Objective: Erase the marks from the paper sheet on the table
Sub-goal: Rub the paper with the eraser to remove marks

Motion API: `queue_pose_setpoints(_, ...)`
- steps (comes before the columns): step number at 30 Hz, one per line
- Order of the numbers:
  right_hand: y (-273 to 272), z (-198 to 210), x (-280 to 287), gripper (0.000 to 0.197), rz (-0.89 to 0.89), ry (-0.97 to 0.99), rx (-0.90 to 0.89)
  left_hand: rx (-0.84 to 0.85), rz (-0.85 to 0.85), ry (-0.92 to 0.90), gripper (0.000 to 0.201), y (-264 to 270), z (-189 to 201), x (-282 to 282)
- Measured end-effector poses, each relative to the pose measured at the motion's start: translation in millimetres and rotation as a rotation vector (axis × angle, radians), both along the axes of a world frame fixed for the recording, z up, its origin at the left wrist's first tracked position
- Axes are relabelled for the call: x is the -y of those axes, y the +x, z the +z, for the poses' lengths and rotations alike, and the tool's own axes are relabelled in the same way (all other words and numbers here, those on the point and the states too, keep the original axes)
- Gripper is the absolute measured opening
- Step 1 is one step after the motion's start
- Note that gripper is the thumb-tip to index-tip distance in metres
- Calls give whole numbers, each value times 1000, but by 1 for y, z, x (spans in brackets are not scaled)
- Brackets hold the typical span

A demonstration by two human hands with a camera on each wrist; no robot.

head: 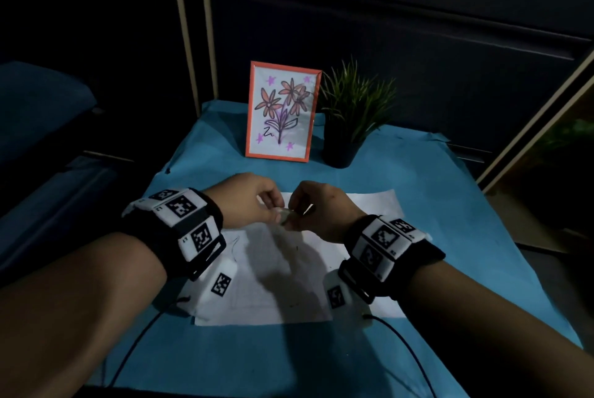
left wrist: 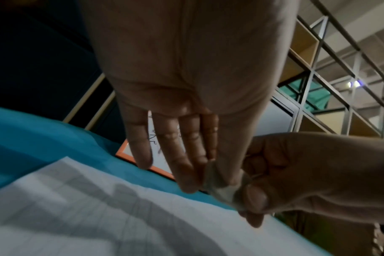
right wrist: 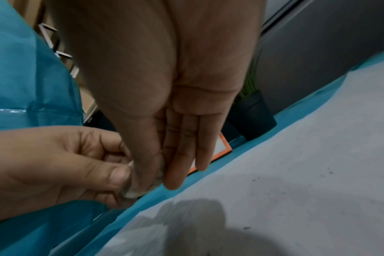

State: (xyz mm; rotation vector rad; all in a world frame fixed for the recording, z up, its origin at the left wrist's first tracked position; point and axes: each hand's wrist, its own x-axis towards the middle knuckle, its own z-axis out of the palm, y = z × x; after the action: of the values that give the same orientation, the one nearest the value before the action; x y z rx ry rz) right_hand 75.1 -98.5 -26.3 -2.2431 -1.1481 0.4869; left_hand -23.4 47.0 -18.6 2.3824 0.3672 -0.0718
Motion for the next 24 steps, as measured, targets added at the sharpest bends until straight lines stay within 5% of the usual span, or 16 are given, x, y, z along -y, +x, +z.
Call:
queue_pose_setpoints(5, 16, -5, -5, 36, -27, -108, 34, 15, 59, 99, 16, 14, -4, -8)
queue_pose_setpoints(11, 27, -20, 0, 89, 56, -501, 184, -20, 68, 227, 14, 38, -15, -18)
queue_pose_setpoints(24, 32, -31, 4, 97, 100, -487, 147, -143, -199, 411, 16, 46, -25, -17)
